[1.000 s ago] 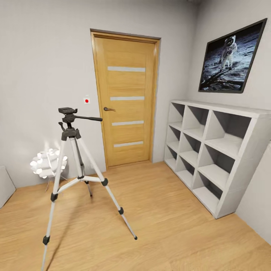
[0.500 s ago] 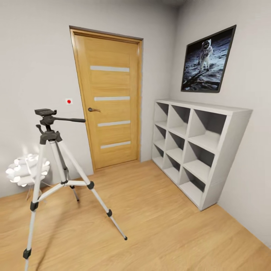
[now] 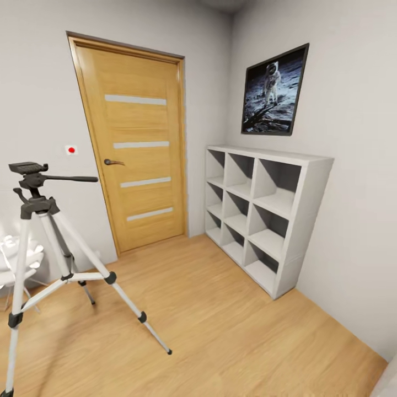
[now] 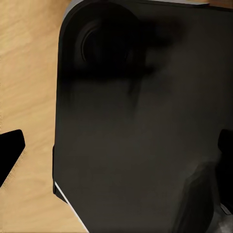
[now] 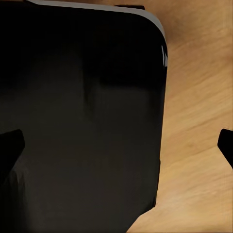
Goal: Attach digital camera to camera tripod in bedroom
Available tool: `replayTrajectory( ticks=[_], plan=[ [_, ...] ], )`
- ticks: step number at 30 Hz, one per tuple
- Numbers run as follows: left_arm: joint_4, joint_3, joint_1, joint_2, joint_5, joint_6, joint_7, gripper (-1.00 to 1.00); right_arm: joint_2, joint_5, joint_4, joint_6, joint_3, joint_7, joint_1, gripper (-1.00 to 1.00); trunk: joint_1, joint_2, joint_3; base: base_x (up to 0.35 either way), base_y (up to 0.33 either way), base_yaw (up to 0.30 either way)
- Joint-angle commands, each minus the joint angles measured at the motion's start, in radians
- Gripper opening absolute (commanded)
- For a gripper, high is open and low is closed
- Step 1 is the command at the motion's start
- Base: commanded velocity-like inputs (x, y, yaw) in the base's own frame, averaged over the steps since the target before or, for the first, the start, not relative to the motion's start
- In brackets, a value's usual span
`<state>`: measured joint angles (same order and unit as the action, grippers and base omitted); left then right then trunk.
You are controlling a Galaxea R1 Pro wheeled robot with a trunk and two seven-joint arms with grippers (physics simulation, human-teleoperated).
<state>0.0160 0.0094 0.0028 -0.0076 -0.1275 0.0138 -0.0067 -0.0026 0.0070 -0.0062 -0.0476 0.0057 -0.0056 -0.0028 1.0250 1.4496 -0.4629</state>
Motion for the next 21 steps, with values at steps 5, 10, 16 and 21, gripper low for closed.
replayTrajectory(
  ticks=[5, 10, 16, 21],
  plan=[
    [0.001, 0.001, 0.0, 0.0, -0.009, 0.001, -0.001, 1.0, 0.0, 0.001, 0.0, -0.003, 0.0, -0.001, 0.0, 1.0, 0.0, 0.0, -0.001, 0.0, 0.0, -0.244],
    [0.001, 0.001, 0.0, 0.0, -0.009, 0.002, 0.0, 1.0, 0.0, 0.001, 0.0, -0.002, 0.0, -0.001, 0.0, 1.0, 0.0, 0.0, -0.001, 0.0, 0.0, -0.244],
    [0.001, 0.001, 0.0, 0.0, -0.009, 0.002, -0.001, 1.0, 0.0, 0.001, 0.0, -0.003, 0.0, -0.001, 0.0, 1.0, 0.0, 0.0, -0.001, 0.0, 0.0, -0.244],
    [0.001, 0.001, 0.0, 0.0, -0.009, 0.002, -0.001, 1.0, 0.0, 0.001, 0.0, -0.003, 0.0, -0.001, 0.0, 1.0, 0.0, 0.0, -0.001, 0.0, 0.0, -0.244]
  ],
)
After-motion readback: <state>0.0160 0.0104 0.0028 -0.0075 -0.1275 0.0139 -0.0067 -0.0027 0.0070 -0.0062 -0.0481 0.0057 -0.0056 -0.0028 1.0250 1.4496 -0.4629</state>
